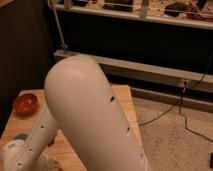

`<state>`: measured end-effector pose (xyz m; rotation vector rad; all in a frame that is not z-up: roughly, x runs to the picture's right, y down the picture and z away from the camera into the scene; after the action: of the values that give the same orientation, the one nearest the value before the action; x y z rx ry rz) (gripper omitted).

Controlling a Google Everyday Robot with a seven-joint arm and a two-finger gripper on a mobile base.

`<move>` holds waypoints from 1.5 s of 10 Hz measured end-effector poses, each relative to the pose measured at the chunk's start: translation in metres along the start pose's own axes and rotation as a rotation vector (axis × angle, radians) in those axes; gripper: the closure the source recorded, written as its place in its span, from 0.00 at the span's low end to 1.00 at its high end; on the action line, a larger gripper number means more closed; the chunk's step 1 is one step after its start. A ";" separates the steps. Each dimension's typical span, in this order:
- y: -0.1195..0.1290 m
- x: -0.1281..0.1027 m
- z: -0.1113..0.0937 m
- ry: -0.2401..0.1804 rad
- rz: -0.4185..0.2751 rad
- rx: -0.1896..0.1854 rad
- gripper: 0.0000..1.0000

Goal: Push the eraser across the table

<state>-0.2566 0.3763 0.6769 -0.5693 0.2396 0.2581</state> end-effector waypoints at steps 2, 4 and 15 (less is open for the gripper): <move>0.021 -0.005 0.009 0.008 -0.018 -0.069 1.00; 0.048 -0.012 0.007 -0.002 -0.028 -0.221 1.00; -0.025 -0.006 -0.030 -0.043 0.081 -0.482 0.95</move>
<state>-0.2591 0.3378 0.6668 -1.0307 0.1575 0.4103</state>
